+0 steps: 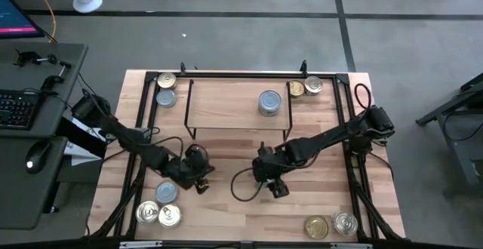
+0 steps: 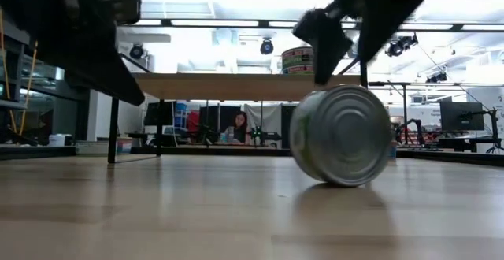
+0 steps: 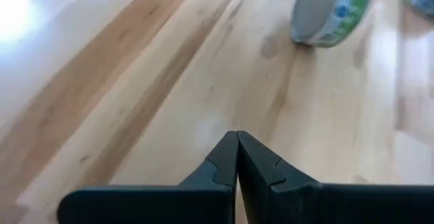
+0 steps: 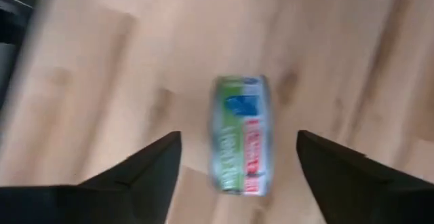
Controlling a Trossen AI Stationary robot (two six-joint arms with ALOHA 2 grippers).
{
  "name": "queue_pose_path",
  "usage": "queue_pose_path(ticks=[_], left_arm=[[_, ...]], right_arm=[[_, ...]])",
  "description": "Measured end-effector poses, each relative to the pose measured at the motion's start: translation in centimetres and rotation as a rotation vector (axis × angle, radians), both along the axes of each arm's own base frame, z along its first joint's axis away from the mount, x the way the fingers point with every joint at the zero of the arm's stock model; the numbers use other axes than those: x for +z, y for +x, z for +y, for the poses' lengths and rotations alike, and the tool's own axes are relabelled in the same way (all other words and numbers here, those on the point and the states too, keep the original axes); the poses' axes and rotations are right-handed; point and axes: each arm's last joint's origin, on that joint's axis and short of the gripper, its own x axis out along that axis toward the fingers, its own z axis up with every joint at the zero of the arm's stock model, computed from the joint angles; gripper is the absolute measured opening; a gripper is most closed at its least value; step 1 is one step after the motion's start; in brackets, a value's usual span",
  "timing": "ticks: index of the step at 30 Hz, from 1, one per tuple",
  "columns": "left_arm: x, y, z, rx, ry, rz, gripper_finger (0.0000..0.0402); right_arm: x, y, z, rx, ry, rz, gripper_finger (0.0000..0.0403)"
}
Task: Stack canned seafood by type on shelf
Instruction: Stack the green white tuna can on top of the other green white tuna can on the shelf
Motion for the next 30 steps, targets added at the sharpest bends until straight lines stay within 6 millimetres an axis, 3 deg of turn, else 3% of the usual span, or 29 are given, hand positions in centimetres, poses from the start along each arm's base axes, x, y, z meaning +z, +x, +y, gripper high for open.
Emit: queue_pose_path(ticks=[4, 14, 20, 25, 30], left_arm=[[0.0, -0.2, -0.7, 0.038, -0.007, -0.046, 0.0], [0.1, -0.1, -1.1, 0.045, -0.017, -0.084, 0.0], [0.8, 0.4, -1.4, 0.038, -0.057, -0.163, 0.0], [2.7, 0.2, -1.0, 0.015, -0.065, -0.226, 0.0], [6.2, -1.0, 0.1, -0.047, -0.016, -0.329, 0.0]], right_arm=[[-1.3, -0.5, -0.3, -0.051, -0.062, 0.021, 0.031], [-4.1, -2.0, 0.1, -0.065, -0.07, 0.086, 0.0311], [-4.1, -2.3, 0.9, -0.116, -0.118, 0.07, 0.0259], [-1.9, -1.8, 1.8, -0.102, -0.136, 0.037, 0.0159], [4.4, 0.0, 2.5, -0.072, -0.188, -0.141, 0.0071]])
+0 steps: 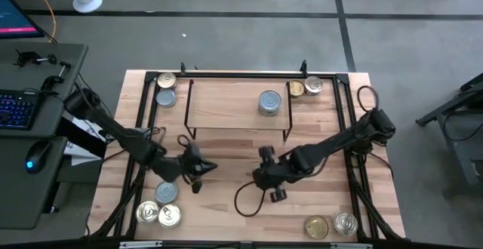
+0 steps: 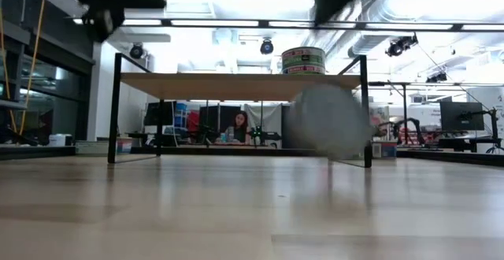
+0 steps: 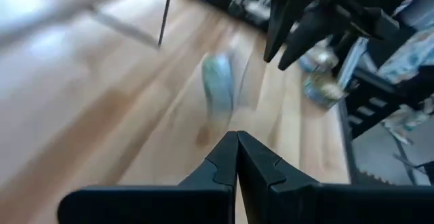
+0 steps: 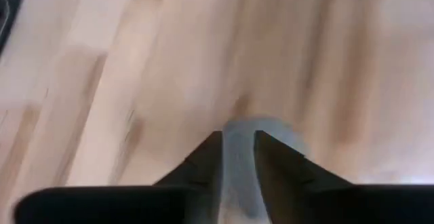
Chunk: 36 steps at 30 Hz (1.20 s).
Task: Stack canned seafood by type on shelf
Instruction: Stack the green white tuna can on top of the other green white tuna can on the shelf
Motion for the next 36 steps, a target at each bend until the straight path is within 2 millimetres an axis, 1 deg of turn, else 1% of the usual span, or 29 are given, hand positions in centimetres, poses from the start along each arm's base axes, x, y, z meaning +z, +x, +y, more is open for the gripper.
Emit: queue_pose_path(ticks=[3, 5, 6, 8, 11, 13, 18, 23, 27, 29, 32, 34, 36], left_arm=[[2.0, -0.9, 0.8, 0.01, 0.08, -0.072, 0.0], [3.0, -1.4, 1.3, 0.035, 0.133, -0.109, 0.0], [3.4, -1.7, 1.5, 0.048, 0.15, -0.124, 0.0], [4.0, -2.0, 1.9, 0.058, 0.161, -0.143, 0.0], [4.3, -2.2, 2.1, 0.06, 0.157, -0.156, 0.0], [4.3, -2.2, 2.1, 0.06, 0.159, -0.153, 0.0], [3.7, -1.9, 1.9, 0.055, 0.181, -0.122, 0.0], [3.0, -1.5, 1.6, 0.052, 0.2, -0.096, 0.0], [2.6, -1.3, 1.4, 0.052, 0.211, -0.081, 0.0], [2.5, -1.1, 1.4, 0.055, 0.214, -0.077, 0.0], [2.4, -0.9, 1.5, 0.066, 0.207, -0.077, 0.0], [2.4, -0.9, 1.7, 0.074, 0.197, -0.078, 0.0], [2.4, -0.8, 1.8, 0.069, 0.185, -0.077, 0.0]], right_arm=[[4.5, 0.9, -0.5, -0.016, -0.159, -0.171, 0.0036], [6.8, 1.3, -1.4, -0.063, -0.268, -0.246, 0.0012], [7.7, 1.4, -2.0, -0.089, -0.288, -0.266, 0.0006], [9.1, 1.6, -3.1, -0.115, -0.277, -0.277, 0.0007], [9.9, 1.7, -4.2, -0.143, -0.232, -0.276, 0.0019], [10.1, 1.7, -4.5, -0.154, -0.215, -0.273, 0.0024], [10.1, 1.8, -4.4, -0.147, -0.186, -0.27, 0.0025], [9.5, 1.8, -4.4, -0.22, -0.14, -0.263, 0.0026], [9.5, 1.8, -4.5, -0.286, -0.083, -0.275, 0.0032], [9.4, 2.0, -4.8, -0.353, 0.021, -0.261, 0.0049], [8.4, 2.9, -5.6, -0.487, 0.145, -0.23, 0.0096], [7.0, 3.7, -5.9, -0.579, 0.188, -0.226, 0.0135], [5.2, 4.5, -5.9, -0.648, 0.239, -0.21, 0.0177]])
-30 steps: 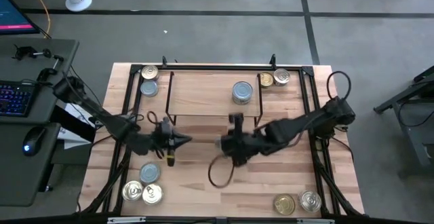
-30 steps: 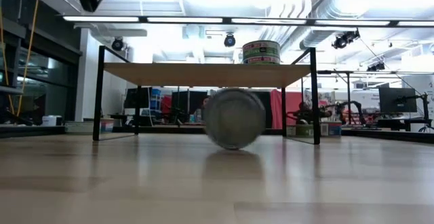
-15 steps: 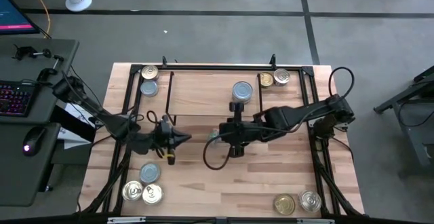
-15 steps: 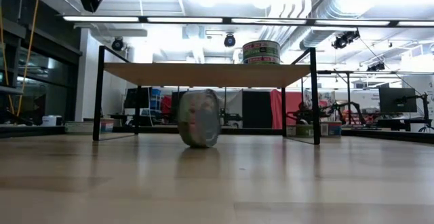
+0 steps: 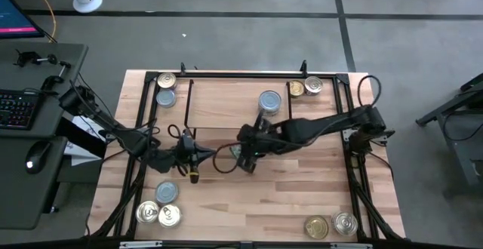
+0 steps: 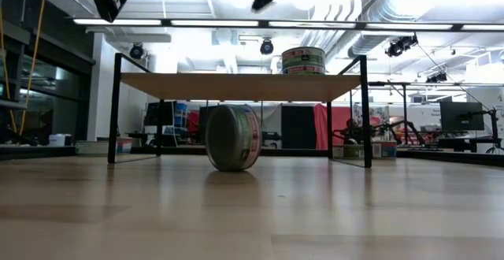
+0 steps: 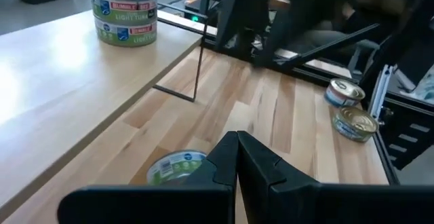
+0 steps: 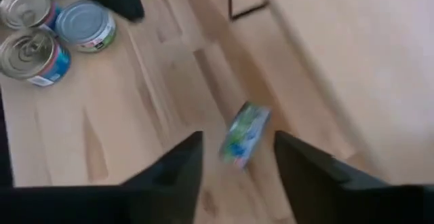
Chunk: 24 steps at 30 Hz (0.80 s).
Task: Stack canned seafood by type on shelf
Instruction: Stack the green white tuna can on top of the other green white tuna can on the shelf
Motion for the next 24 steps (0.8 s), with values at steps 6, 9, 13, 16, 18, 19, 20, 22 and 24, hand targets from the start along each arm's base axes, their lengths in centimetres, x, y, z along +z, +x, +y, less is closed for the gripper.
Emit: queue_pose_path(ticks=[6, 9, 13, 16, 18, 19, 20, 22, 24], left_arm=[[0.0, 0.0, -0.1, -0.054, -0.021, 0.012, 0.0], [-0.1, 0.0, -0.2, -0.058, -0.022, 0.014, 0.0], [-0.1, 0.0, -0.2, -0.084, -0.032, 0.02, 0.0], [-0.1, 0.0, -0.3, -0.11, -0.033, 0.027, 0.0], [-0.1, 0.0, -0.3, -0.131, -0.027, 0.034, 0.0], [-0.1, 0.0, -0.4, -0.134, -0.025, 0.035, 0.0], [-0.1, 0.0, -0.4, -0.134, -0.024, 0.036, 0.0], [-0.1, 0.0, -0.4, -0.135, -0.024, 0.037, 0.0], [-0.1, 0.0, -0.4, -0.136, -0.023, 0.038, 0.0]], right_arm=[[-6.3, 2.5, 0.7, -0.048, 0.047, 0.058, 0.0274], [-8.4, 3.7, 0.7, -0.141, -0.029, 0.071, 0.0291], [-10.9, 4.7, 0.6, -0.273, -0.098, 0.098, 0.0293], [-12.2, 5.4, 0.7, -0.307, -0.116, 0.101, 0.0293], [-13.3, 5.8, 0.5, -0.32, -0.135, 0.113, 0.0293], [-13.8, 5.9, 0.5, -0.324, -0.148, 0.121, 0.0293], [-14.3, 6.1, 0.4, -0.333, -0.169, 0.124, 0.0293], [-15.0, 6.2, 0.1, -0.353, -0.19, 0.13, 0.0293], [-15.5, 6.5, -0.2, -0.373, -0.186, 0.126, 0.0293]])
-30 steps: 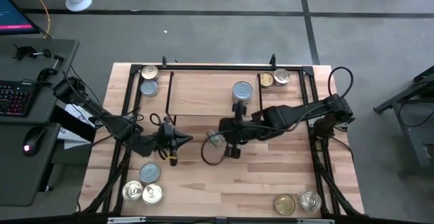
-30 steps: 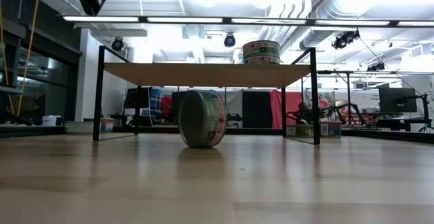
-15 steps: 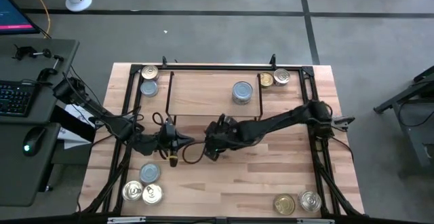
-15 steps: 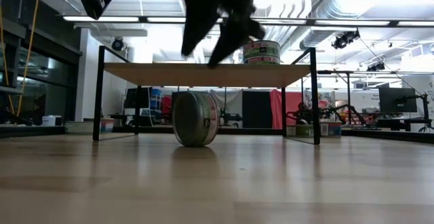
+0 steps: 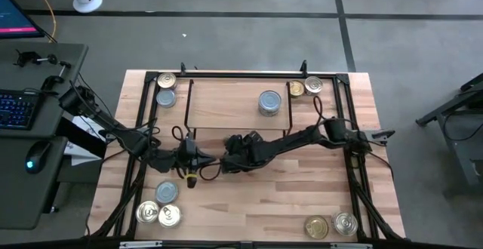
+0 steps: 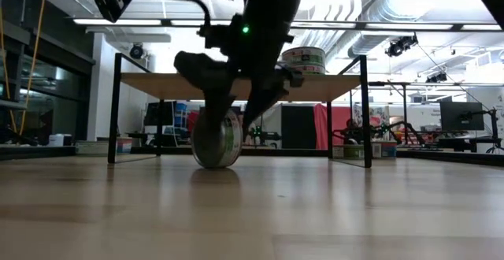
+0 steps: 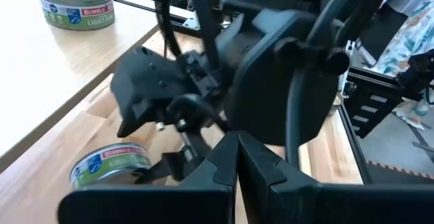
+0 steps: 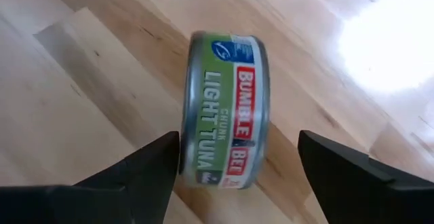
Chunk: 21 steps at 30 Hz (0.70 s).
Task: Stack canned seafood by type on shelf
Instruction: Stack the green white tuna can on top of the other green white tuna can on the shelf
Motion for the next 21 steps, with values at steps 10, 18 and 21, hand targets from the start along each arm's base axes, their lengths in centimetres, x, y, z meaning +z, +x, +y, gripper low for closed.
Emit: queue_pose_path(ticks=[10, 18, 21], left_arm=[[0.0, 0.0, 0.0, 0.004, -0.006, 0.003, 0.0], [0.1, -0.1, 0.0, -0.015, -0.025, 0.001, 0.0], [0.2, -0.1, 0.0, -0.017, -0.018, -0.002, 0.0]], right_arm=[[-1.1, 1.6, -1.4, -0.033, 0.031, -0.095, 0.0227], [0.6, -0.2, 0.7, 0.069, 0.107, 0.019, 0.0115], [2.0, -2.1, 3.0, 0.139, 0.136, 0.109, 0.0115]])
